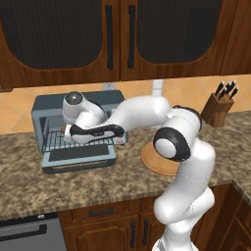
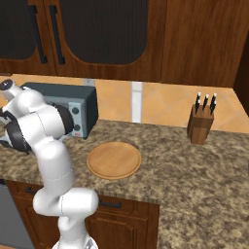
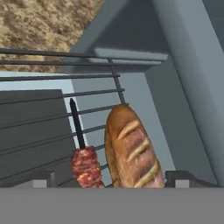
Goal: Pick up the kebab skewer and baguette bread, and place them inside the toaster oven. Close the toaster oven door and start by setting the timer.
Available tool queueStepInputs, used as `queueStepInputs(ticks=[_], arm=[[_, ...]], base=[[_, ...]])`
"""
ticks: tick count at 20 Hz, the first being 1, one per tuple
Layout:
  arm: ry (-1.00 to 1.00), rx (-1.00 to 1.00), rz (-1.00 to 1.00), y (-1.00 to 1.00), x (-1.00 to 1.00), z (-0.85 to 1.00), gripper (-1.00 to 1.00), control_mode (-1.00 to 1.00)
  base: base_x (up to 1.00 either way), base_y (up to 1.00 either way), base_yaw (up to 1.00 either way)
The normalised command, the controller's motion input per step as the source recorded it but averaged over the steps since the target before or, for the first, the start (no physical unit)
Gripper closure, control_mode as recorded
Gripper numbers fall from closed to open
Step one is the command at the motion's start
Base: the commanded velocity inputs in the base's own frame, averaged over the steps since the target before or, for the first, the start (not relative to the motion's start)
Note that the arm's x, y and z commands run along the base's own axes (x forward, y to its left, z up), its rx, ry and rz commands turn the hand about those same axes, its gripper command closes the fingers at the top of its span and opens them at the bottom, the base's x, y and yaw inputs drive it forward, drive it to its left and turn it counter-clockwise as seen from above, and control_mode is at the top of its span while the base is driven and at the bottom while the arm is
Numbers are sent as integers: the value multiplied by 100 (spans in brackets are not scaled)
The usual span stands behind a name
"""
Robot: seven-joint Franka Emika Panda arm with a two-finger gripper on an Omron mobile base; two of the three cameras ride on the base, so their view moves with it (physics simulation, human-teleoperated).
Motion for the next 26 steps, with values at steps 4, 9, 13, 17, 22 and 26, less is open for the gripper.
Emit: queueStepInputs(ticks=[4, 9, 13, 17, 22, 26], arm=[[9, 15, -16, -8, -17, 19, -100, -100], [-1, 24, -40, 0, -57, -1, -100, -100], [-5, 27, -48, -12, -53, 0, -100, -100], [-7, 22, -43, -30, -11, -11, -100, -100], [-11, 16, -26, -28, 5, -5, -100, -100], [-8, 13, -14, -1, -4, 0, -100, -100]], base=[[0, 0, 0], [0, 0, 0], [0, 0, 0], [0, 0, 0], [0, 0, 0], [0, 0, 0]])
